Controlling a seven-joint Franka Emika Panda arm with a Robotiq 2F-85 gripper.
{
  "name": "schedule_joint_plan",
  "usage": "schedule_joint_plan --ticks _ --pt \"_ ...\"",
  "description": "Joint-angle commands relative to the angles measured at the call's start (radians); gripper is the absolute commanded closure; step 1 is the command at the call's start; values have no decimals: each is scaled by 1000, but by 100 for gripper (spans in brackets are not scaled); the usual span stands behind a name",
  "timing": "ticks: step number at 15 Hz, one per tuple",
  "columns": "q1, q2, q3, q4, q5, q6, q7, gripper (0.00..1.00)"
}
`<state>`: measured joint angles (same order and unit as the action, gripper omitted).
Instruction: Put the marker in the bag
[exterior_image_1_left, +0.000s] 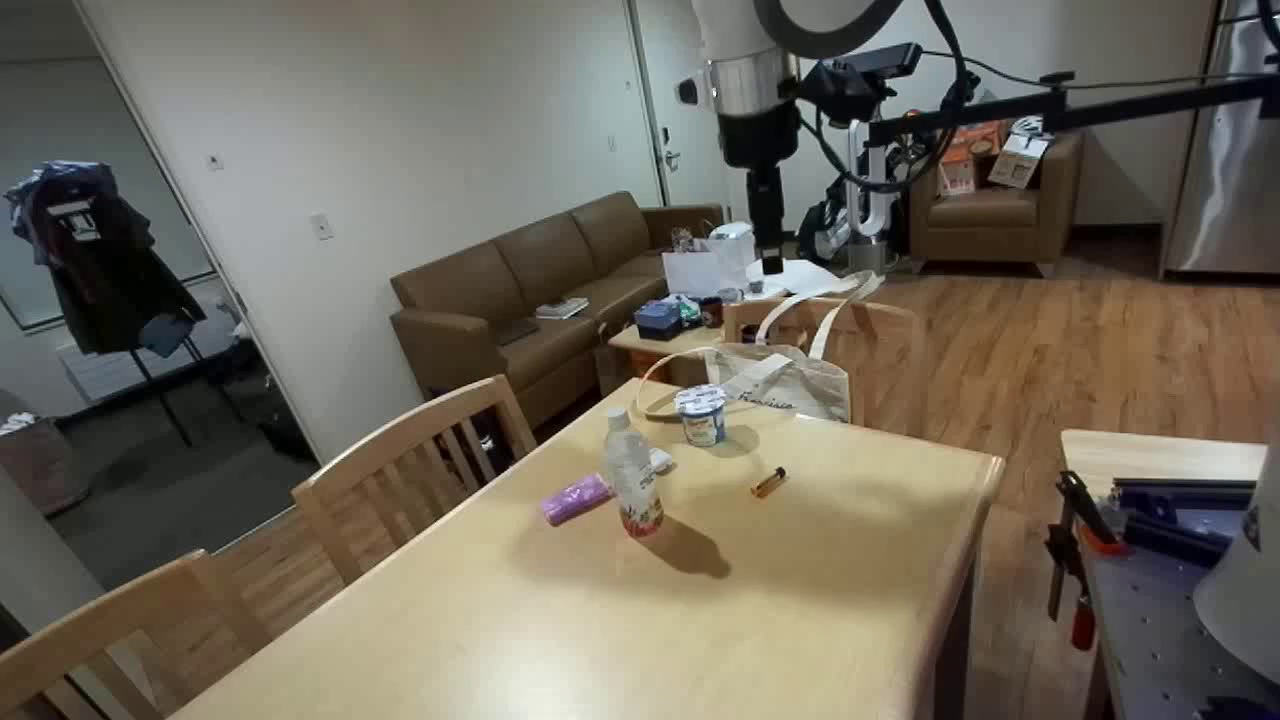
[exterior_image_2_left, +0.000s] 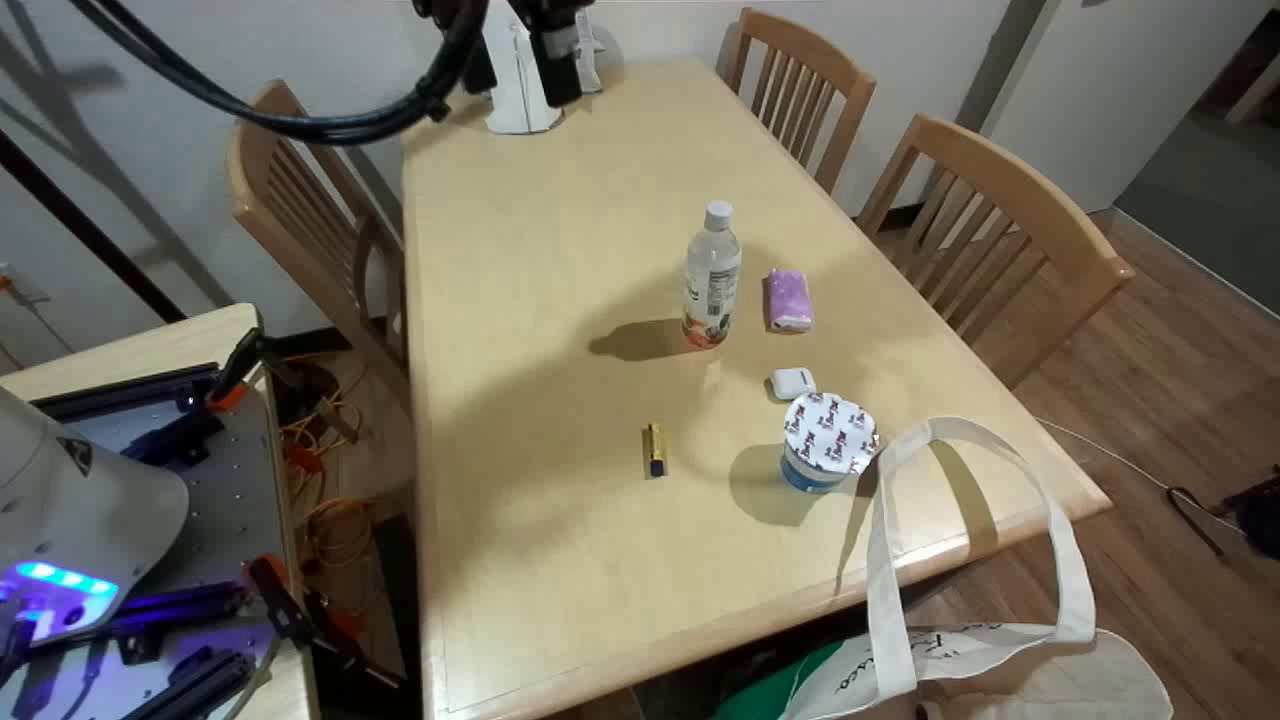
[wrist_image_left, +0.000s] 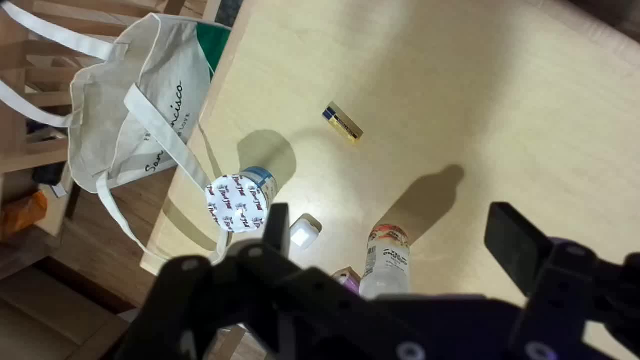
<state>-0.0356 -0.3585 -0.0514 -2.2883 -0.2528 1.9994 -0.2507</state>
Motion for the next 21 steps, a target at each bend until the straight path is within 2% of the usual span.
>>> schedule_joint_plan --ticks 1,5,12,15,17,19,20,21 --pt "4 0 -3 2 -1 -3 1 0" --pt "29 79 -18 56 1 -14 -147 0" --pt "56 246 -34 118 1 98 -496 0" --pt "48 368 -37 158 73 155 -676 0" --pt "30 465 -29 198 127 129 -780 0" --pt "10 560 -18 259 133 59 -808 0" --pt "8 582 -18 286 84 20 -746 0" --pt "7 511 -7 201 98 89 -745 0"
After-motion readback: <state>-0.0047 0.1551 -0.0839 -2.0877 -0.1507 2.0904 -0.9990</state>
